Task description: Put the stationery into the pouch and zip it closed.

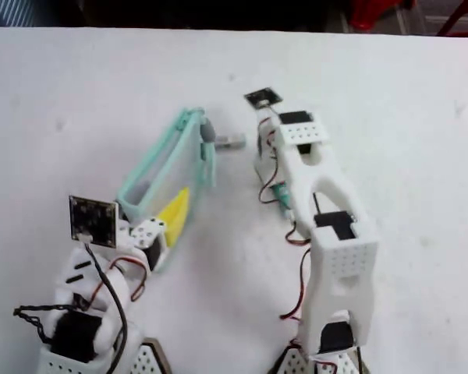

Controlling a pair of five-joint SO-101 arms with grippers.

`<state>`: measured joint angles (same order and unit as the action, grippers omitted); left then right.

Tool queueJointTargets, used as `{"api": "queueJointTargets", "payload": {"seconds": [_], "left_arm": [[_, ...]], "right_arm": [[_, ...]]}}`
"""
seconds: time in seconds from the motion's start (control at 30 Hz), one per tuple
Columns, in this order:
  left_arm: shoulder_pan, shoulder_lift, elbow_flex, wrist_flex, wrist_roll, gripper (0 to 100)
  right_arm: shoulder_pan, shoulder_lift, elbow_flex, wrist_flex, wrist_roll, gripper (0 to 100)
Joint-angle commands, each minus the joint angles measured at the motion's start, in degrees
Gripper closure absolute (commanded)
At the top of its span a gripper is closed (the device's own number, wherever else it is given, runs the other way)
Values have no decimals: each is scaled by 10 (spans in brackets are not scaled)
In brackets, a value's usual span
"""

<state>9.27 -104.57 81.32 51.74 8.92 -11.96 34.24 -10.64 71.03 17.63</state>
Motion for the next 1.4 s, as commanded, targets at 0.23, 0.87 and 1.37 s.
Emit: {"api": "queueJointTargets", "payload": {"seconds": [0.23,0.87,1.37], "left_arm": [[0,5,-7,-3,4,756],[0,5,-7,-3,4,756],[0,5,-7,-3,4,756]], "right_arm": [[7,13,-13,-8,4,982],[7,13,-12,-4,1,982],[7,13,-12,-4,1,982]]}}
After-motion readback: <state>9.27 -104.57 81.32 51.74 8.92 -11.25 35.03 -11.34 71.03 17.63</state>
